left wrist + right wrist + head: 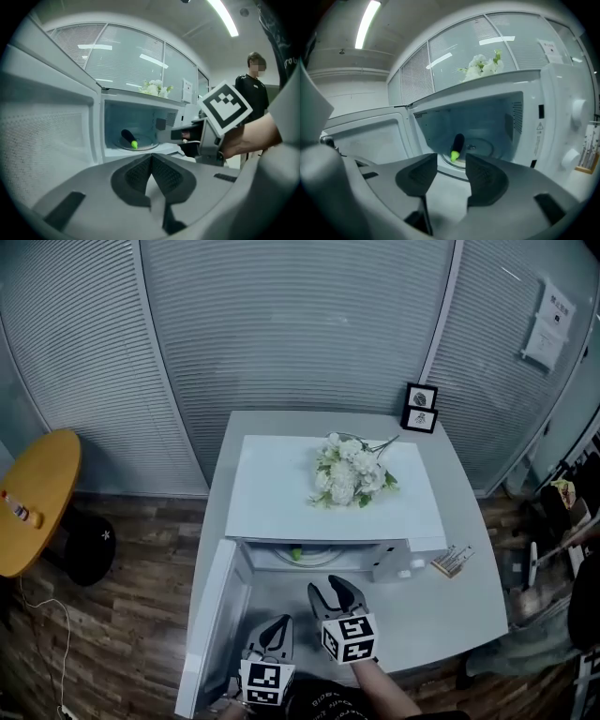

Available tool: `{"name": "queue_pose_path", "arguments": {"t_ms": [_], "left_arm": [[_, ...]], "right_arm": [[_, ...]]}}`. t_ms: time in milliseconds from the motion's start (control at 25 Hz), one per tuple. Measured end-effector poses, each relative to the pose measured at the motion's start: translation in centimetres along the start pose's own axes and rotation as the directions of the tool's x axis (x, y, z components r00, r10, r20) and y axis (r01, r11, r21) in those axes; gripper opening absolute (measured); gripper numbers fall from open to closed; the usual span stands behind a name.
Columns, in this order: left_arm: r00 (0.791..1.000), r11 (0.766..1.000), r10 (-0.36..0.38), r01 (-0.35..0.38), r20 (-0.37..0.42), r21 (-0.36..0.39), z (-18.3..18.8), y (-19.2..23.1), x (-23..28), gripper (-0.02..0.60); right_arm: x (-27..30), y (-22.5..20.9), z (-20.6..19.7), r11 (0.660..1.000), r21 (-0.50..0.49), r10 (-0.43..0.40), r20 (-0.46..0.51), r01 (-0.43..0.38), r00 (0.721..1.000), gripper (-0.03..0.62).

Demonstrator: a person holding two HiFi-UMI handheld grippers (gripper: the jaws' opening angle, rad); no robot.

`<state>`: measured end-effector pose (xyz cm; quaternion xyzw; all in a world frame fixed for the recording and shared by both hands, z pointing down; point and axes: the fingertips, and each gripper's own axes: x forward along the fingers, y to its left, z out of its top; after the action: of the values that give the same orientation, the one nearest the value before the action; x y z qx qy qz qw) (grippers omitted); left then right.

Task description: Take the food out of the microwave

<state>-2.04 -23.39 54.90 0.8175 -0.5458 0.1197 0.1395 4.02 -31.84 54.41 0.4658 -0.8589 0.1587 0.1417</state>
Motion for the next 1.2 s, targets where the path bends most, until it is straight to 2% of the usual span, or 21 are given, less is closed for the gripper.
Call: {"name": "queue_pose_path", "arguments": {"t_ms": [720, 1000, 1200], "left_arm": [[1.0, 0.999, -0.025, 0.025, -0.002, -0.026, 0.1, 1.0, 0.4, 0.008], [0.998, 0.998, -0.066, 0.066, -0.017, -0.019, -0.3, 0.0, 0.4, 0.008], [0.998, 0.998, -0.054, 0.054, -0.025, -0.027, -0.5, 0.6, 0.5, 0.008]], "right_arm": [[11.5, -0.5, 1.2, 0.997, -0.057, -0.052, -0.14, 0.045, 0.989, 0.199], [14.1, -1.2, 1.0, 0.994, -0.086, -0.083, -0.187, 0.068, 0.979, 0.199], [15.1, -1.5, 0.7, 0.991, -0.115, -0.091, -0.229, 0.066, 0.969, 0.199]]}}
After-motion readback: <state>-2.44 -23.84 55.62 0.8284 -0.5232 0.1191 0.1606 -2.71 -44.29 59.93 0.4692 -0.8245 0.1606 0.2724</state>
